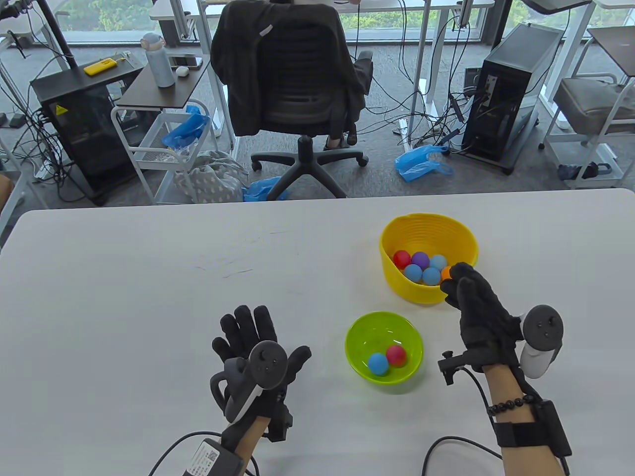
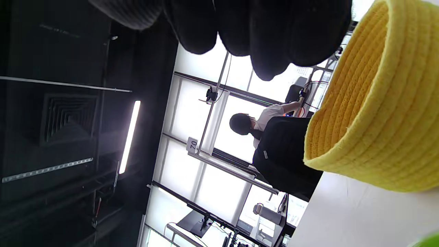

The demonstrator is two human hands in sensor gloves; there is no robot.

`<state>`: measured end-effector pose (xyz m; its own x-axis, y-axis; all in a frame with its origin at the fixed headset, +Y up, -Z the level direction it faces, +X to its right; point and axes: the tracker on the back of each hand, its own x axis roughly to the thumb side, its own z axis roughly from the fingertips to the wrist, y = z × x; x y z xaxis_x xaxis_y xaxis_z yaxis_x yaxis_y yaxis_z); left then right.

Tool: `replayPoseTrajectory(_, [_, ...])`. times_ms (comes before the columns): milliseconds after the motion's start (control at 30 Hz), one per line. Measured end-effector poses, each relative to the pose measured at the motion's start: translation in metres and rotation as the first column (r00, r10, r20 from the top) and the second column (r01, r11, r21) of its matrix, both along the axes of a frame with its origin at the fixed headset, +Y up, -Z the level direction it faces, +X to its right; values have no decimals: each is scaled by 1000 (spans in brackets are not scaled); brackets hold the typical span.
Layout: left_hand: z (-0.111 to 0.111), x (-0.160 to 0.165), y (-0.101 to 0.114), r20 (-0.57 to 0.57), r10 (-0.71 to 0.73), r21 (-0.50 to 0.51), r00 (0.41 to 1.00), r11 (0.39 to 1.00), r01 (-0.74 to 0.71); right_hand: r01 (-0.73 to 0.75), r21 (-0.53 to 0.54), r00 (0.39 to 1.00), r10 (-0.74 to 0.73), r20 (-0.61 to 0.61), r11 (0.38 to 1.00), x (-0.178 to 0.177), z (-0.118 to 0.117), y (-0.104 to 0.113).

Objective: Toss ping pong balls into fabric basket

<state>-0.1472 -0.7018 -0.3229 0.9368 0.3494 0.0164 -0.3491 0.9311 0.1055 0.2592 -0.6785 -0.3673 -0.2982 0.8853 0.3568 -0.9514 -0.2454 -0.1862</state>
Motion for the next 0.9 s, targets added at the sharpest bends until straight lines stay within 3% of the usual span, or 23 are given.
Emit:
replayPoseTrajectory(200, [0,2,-1,15,4,-5,1000,1000,-4,-316,33,946,318,-65,948,-43,15,14])
replayPoseTrajectory(433, [0,5,-2,28,4,-10,1000,1000,-3,-603,-67,777,566,-276,795,-93,22,3])
replayPoseTrajectory(600, [0,6,-2,32,1,-10,999,1000,0,-720,-86,666,652,-362,688,-111,21,-13])
replayPoseTrajectory(900, [0,7,-3,32,-12,-8,999,1000,12,-796,-104,576,691,-437,597,-125,18,-29])
